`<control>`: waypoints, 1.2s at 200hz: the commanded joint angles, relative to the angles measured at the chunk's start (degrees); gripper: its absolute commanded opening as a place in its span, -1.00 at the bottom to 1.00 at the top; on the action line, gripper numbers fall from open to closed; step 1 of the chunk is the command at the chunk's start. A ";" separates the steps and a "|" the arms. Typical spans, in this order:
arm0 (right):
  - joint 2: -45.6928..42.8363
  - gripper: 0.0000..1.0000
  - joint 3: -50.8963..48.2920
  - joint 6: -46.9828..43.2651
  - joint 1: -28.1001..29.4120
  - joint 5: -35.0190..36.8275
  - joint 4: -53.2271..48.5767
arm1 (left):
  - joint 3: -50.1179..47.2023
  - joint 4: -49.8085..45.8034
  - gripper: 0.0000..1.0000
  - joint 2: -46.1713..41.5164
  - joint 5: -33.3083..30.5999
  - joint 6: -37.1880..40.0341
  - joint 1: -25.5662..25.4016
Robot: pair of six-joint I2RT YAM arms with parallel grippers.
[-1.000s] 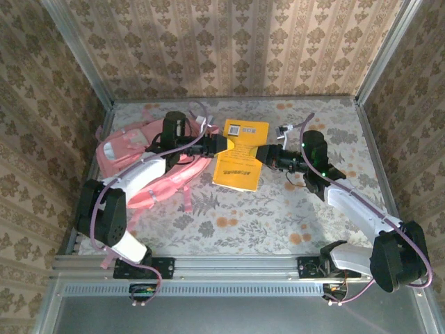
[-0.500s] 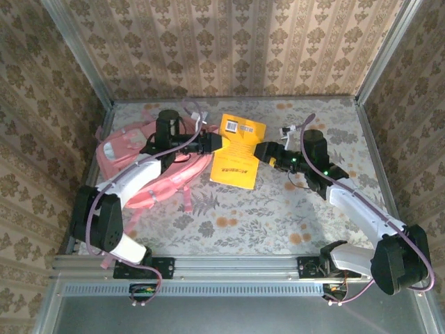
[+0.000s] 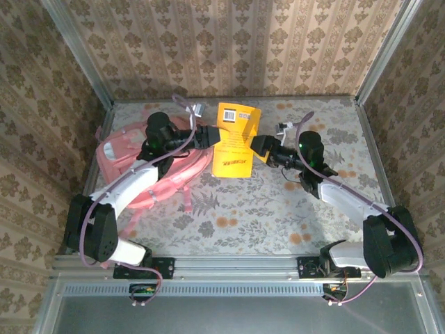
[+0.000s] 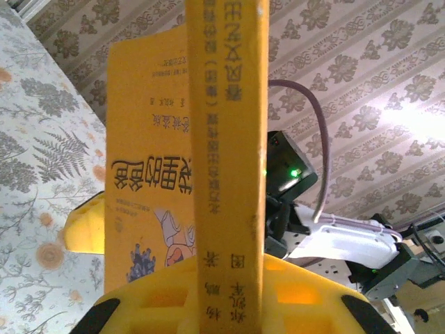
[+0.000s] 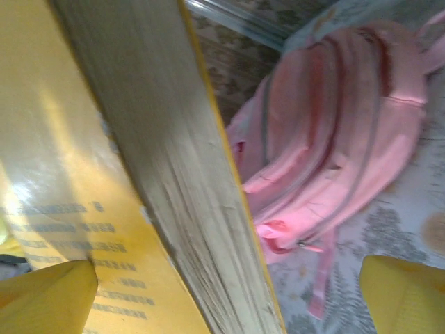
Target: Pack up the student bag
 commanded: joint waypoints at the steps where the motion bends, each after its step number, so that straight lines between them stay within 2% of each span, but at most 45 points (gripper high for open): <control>1: 0.54 0.81 -0.11 9.48 0.72 -4.15 19.42 | 0.01 7.83 -1.00 -1.65 1.43 -2.97 -1.07; 22: -0.80 0.48 0.14 9.85 1.51 -4.17 19.50 | -0.13 4.54 -1.00 -1.89 0.77 -0.91 -0.55; 41: -3.69 0.12 -0.03 6.48 1.72 -2.94 13.54 | -0.40 -0.24 -1.00 -2.45 -0.48 1.97 0.01; 49: -5.25 -0.01 -0.28 4.50 1.70 -2.21 10.86 | -0.12 -4.73 -1.00 -2.88 -1.16 4.54 2.20; 65: -8.04 -0.44 -0.09 0.46 1.86 -0.76 4.73 | 0.72 -12.81 -0.99 -3.59 -1.32 9.54 3.37; 84: -9.42 -0.83 0.89 -2.66 2.01 -1.45 -0.02 | 1.73 -16.32 -0.63 -4.04 0.21 12.44 3.04; 100: -9.28 -1.00 1.28 -3.09 2.00 -3.06 -0.36 | 3.61 -19.64 -0.30 -3.73 3.40 15.28 1.73; 117: -8.91 -1.00 1.46 -3.14 2.04 -4.62 0.17 | 5.64 -24.78 -0.07 -3.92 6.87 20.56 0.71; 123: -8.69 -1.00 1.55 -3.22 2.09 -5.30 0.27 | 6.27 -27.35 -0.02 -4.26 7.27 22.96 -1.17; 134: -8.40 -1.00 1.85 -3.33 2.05 -5.92 -0.06 | 6.89 -31.29 0.01 -4.86 7.22 26.81 -1.33; 151: -8.30 -1.00 1.98 -3.38 2.07 -6.21 -0.14 | 6.55 -31.55 -0.01 -5.36 7.39 27.93 -1.25; 167: -8.04 -1.00 2.21 -3.35 2.09 -6.64 -0.34 | 6.39 -31.45 -0.14 -5.18 7.35 28.39 -1.39; 192: -8.12 -1.00 2.25 -3.42 2.08 -6.22 -0.90 | 6.20 -30.20 -0.68 -4.84 6.53 28.12 -1.34; 208: -8.54 -1.00 2.25 -4.04 2.05 -5.15 -2.19 | 5.62 -27.88 -0.92 -5.08 5.98 26.99 -1.16; 217: -8.97 -1.00 2.24 -4.52 2.04 -4.45 -3.15 | 5.17 -26.51 -1.00 -5.42 5.38 26.20 -1.03; 228: -9.49 -1.00 2.34 -5.29 2.04 -3.51 -4.99 | 4.71 -24.93 -1.00 -5.78 4.57 25.06 -0.75; 232: -9.71 -0.88 2.42 -5.63 2.09 -3.02 -5.71 | 4.49 -24.33 -1.00 -5.89 4.30 24.65 -0.64; 240: -10.34 -0.44 2.36 -6.34 2.08 -1.72 -7.16 | 4.20 -22.95 -1.00 -6.10 3.73 23.56 -0.44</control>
